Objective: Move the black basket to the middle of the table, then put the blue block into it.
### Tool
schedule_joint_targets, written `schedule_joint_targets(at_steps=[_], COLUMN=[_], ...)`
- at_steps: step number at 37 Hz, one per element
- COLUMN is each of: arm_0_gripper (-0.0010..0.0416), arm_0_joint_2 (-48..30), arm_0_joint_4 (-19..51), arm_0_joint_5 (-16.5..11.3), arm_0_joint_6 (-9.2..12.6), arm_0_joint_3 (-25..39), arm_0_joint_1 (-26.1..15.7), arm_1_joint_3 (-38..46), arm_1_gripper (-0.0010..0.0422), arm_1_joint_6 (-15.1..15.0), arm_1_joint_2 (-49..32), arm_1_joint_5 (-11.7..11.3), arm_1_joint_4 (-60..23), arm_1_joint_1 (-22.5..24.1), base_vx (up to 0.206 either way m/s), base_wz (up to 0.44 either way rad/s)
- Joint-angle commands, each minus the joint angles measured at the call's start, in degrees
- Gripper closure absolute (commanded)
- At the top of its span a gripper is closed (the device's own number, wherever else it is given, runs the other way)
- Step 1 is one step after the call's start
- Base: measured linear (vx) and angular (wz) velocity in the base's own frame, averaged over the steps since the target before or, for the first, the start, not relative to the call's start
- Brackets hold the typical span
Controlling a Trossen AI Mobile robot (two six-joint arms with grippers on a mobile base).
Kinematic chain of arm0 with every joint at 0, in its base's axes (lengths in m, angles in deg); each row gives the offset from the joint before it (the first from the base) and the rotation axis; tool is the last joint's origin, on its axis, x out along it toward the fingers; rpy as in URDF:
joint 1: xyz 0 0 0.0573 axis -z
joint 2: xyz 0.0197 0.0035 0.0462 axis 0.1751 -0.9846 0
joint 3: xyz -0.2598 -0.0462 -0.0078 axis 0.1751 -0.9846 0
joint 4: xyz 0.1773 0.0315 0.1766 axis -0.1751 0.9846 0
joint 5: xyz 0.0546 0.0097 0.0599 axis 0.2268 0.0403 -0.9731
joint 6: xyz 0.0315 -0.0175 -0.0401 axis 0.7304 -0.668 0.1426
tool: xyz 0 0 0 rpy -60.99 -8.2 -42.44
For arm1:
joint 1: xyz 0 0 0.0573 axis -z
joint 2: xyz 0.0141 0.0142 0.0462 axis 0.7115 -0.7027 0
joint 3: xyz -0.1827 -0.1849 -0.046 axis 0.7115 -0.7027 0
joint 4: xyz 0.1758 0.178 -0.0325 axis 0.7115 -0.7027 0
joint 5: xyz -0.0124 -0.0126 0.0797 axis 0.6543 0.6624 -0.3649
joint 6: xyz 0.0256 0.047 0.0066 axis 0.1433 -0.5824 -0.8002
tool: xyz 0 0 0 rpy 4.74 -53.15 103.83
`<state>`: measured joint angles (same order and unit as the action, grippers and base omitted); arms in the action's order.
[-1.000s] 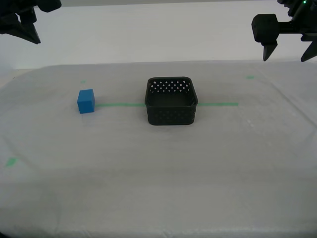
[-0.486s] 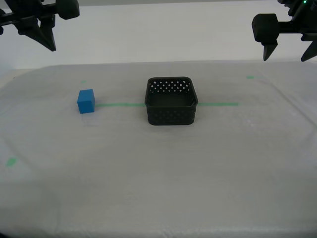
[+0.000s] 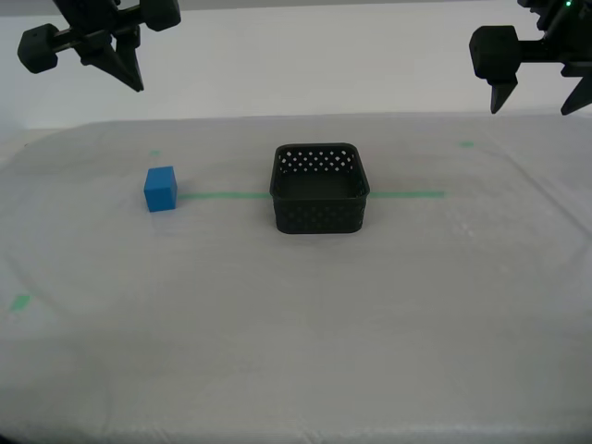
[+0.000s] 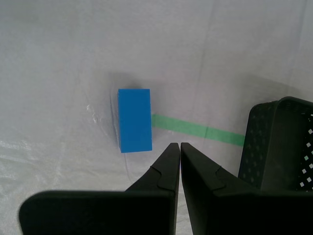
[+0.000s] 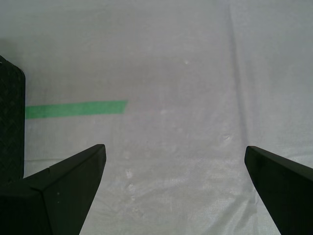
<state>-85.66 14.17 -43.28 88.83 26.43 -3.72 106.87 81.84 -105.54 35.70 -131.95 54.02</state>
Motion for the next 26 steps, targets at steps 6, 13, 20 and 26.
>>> schedule_joint_targets(at_steps=[6, 13, 20, 26], arm_0_gripper=[0.0007, 0.0007, 0.0007, 0.0007], arm_0_joint_2=[-0.02, -0.02, -0.02, -0.02], arm_0_joint_4=[-0.11, -0.11, -0.11, -0.13], arm_0_joint_5=[0.22, 0.22, 0.22, 0.22], arm_0_joint_6=[0.07, 0.07, 0.07, 0.04], arm_0_joint_3=[0.02, 0.02, 0.02, 0.02], arm_0_joint_1=[-0.07, -0.07, -0.07, -0.07], arm_1_joint_3=[0.09, 0.09, 0.07, 0.02], arm_1_gripper=[0.0412, 0.0412, 0.0412, 0.0412], arm_1_joint_6=[0.57, 0.39, 0.26, -0.68], arm_1_joint_2=[0.15, 0.15, 0.15, 0.15], arm_1_joint_5=[0.24, 0.13, -1.55, -4.17], arm_1_joint_4=[0.68, 0.22, -0.22, -2.03], arm_1_joint_1=[0.07, 0.07, 0.07, 0.07], base_vx=[0.000, 0.000, 0.000, 0.000], base_wz=[0.000, 0.000, 0.000, 0.000])
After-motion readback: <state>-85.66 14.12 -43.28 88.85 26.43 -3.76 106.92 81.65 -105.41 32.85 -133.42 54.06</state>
